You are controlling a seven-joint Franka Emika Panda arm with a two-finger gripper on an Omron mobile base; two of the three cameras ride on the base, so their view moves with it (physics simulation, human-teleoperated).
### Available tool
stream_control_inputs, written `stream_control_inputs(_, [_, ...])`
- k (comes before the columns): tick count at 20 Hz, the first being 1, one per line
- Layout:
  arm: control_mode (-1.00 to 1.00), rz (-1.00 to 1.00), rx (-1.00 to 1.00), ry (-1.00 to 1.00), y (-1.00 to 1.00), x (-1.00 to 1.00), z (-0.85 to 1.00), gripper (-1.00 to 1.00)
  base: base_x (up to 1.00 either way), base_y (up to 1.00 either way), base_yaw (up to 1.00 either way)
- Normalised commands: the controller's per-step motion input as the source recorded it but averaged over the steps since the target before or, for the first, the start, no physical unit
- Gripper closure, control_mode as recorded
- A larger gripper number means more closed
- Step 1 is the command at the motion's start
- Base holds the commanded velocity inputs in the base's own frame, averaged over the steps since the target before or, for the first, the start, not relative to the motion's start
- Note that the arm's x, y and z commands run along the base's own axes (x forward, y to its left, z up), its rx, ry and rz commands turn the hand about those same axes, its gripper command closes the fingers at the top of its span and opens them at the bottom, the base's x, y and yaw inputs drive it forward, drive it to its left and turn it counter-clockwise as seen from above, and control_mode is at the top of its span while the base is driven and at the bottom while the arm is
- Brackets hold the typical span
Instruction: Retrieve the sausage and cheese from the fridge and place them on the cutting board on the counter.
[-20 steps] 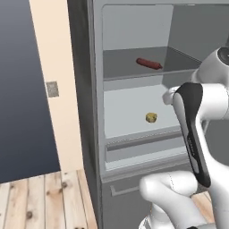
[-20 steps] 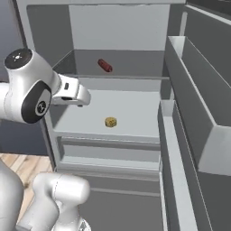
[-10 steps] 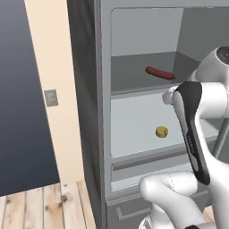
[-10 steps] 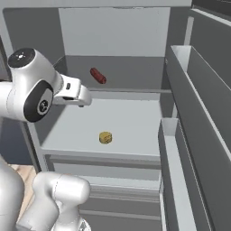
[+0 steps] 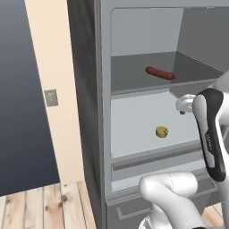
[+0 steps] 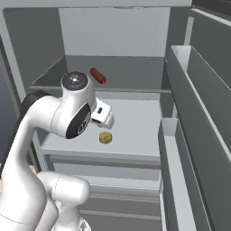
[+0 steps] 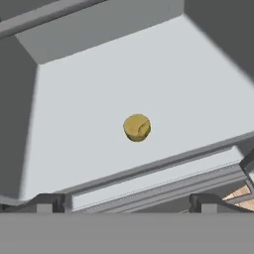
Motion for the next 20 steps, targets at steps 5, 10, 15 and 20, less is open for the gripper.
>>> stream_control_inputs(5, [-1.0, -0.05, 0.0, 0.0, 0.03, 0.26, -0.49, -1.0, 0.0, 0.0, 0.0])
stream_control_inputs(10, [-1.0, -0.08, -0.09, 0.01, 0.03, 0.33, -0.48, -1.0, 0.0, 0.0, 0.0])
stream_control_inputs(15, [-1.0, -0.08, -0.17, 0.05, 0.04, 0.25, -0.31, -1.0, 0.0, 0.0, 0.0])
stream_control_inputs(20, [-1.0, 0.0, -0.05, 0.05, 0.02, 0.31, -0.17, -1.0, 0.0, 0.0, 0.0])
